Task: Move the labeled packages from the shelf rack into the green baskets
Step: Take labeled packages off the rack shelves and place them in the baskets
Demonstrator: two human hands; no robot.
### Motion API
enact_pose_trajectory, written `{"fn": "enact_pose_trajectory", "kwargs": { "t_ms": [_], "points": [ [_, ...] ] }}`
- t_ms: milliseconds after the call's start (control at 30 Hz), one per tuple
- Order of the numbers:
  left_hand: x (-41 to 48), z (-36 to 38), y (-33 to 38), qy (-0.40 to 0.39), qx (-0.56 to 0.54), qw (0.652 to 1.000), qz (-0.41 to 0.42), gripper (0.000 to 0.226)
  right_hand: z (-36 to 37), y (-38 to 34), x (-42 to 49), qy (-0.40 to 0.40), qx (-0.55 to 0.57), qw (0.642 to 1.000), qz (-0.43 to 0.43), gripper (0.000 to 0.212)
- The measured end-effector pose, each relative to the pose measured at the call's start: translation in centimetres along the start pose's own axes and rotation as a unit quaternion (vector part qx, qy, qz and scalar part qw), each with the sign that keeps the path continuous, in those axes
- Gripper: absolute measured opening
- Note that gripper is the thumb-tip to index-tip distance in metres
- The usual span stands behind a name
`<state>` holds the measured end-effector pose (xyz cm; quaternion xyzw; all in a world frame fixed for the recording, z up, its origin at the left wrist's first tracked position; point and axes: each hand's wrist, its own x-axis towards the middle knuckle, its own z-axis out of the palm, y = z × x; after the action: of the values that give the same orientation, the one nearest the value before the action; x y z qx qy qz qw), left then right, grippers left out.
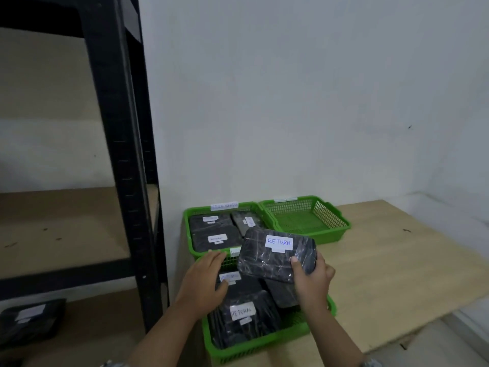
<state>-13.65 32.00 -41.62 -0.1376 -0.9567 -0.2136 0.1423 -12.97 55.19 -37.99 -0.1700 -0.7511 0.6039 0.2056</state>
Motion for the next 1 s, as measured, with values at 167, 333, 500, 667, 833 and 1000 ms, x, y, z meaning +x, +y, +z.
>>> {"fn": "enact_pose_trajectory", "kwargs": {
  "t_ms": [167, 333, 500, 667, 833, 1000],
  "points": [
    [6.1, 1.3, -1.3, -0.022, -0.018, 1.000, -0.001, 0.061, 2.1, -0.9, 5.7, 0.006, -0.001, 1.000, 0.008, 0.067],
    [11.8, 2.8, -1.5, -0.039, -0.008, 0.999, 0.015, 0.061, 3.3, -0.1, 11.0, 0.030, -0.005, 0.999, 0.014, 0.066],
    [15.8, 6.7, -0.6, -0.053, -0.025, 0.998, 0.017, 0.062, 3.7, 1.4, 16.9, 0.032, -0.022, 0.999, 0.032, 0.066],
    [20.0, 10.4, 1.4, -0.053, -0.036, 0.998, -0.013, 0.061, 4.4, 4.2, 24.7, 0.008, -0.050, 0.998, 0.048, 0.064],
    [24.1, 14.2, 3.3, -0.043, -0.050, 0.996, -0.059, 0.061, 6.0, 7.3, 32.5, -0.029, -0.079, 0.993, 0.078, 0.065],
    [28.2, 18.5, 4.1, -0.038, -0.035, 0.994, -0.095, 0.072, 7.6, 10.1, 39.3, -0.062, -0.115, 0.984, 0.125, 0.058]
  ]
}}
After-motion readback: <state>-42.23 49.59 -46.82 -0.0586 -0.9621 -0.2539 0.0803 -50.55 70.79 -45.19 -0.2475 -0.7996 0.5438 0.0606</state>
